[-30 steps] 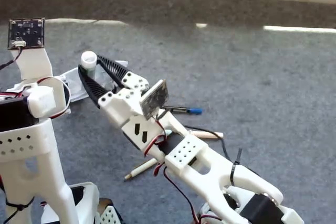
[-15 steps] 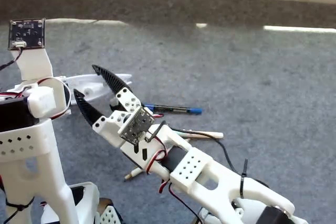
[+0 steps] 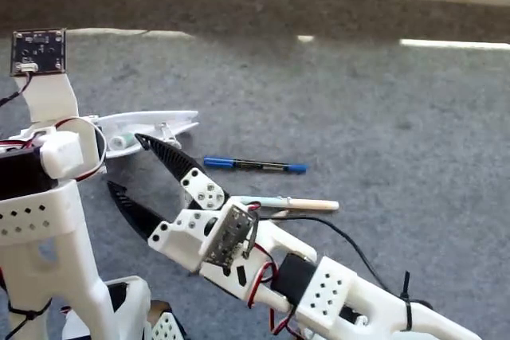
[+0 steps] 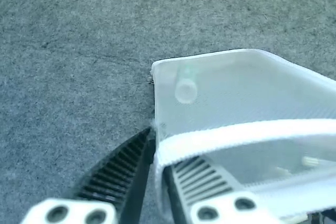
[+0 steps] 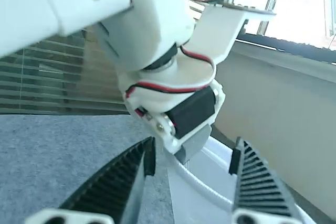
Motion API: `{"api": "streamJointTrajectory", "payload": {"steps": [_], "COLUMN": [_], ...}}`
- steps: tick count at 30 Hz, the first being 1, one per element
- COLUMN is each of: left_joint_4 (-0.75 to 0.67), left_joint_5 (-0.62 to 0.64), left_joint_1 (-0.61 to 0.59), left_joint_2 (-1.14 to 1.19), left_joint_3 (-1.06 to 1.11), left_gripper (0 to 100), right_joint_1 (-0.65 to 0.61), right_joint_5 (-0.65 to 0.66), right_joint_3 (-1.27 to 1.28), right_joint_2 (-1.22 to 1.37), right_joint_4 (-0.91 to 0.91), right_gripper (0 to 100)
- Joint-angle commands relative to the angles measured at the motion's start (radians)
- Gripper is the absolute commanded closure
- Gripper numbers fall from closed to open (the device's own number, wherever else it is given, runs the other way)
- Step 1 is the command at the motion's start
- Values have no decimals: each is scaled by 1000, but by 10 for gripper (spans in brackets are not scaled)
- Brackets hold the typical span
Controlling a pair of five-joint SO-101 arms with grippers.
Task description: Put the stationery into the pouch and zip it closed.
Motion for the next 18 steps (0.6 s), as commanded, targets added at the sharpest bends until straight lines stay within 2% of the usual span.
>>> {"api": "streamJointTrajectory", "payload": {"steps": [1,8,18], "left_joint_4": [-3,-3,-5], "left_joint_5": [0,0,0], "left_joint_1": [-15,-16,-99], "left_joint_2": [-2,-2,-2], "left_joint_3": [-2,-2,-2], "left_gripper": [993,993,993], "right_joint_1": [-12,31,226], "right_joint_5": [9,9,8], "right_joint_3": [-8,-4,-2], "right_joint_2": [-64,-162,-377], "right_joint_4": [94,275,555], "right_gripper": [786,841,841]}}
